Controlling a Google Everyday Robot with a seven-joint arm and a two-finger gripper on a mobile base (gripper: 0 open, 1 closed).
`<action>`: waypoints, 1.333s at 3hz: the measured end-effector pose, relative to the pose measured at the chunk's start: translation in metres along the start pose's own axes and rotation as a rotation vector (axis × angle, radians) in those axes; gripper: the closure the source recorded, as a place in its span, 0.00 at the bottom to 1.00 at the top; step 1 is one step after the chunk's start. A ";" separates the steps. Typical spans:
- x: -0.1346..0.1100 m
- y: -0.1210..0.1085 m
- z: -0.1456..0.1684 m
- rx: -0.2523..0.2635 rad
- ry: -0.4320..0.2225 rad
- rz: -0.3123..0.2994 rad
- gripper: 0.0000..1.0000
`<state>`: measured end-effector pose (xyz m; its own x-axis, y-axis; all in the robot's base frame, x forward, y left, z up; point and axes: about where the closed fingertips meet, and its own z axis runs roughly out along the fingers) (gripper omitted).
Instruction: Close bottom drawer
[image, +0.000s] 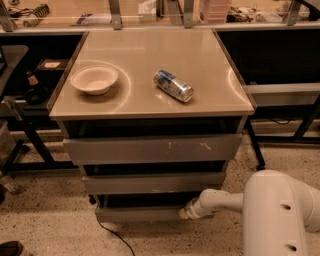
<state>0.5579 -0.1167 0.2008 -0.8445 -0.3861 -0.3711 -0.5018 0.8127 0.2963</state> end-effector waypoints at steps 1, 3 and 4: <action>-0.011 0.001 0.007 -0.002 -0.011 -0.020 1.00; -0.032 0.000 0.010 0.003 -0.039 -0.058 1.00; -0.037 -0.001 0.010 0.008 -0.048 -0.067 1.00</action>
Offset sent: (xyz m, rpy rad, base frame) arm 0.0356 0.0170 0.0056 0.0052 -0.0740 0.0421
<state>0.5917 -0.0981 0.2053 -0.7992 -0.4184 -0.4316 -0.5551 0.7892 0.2627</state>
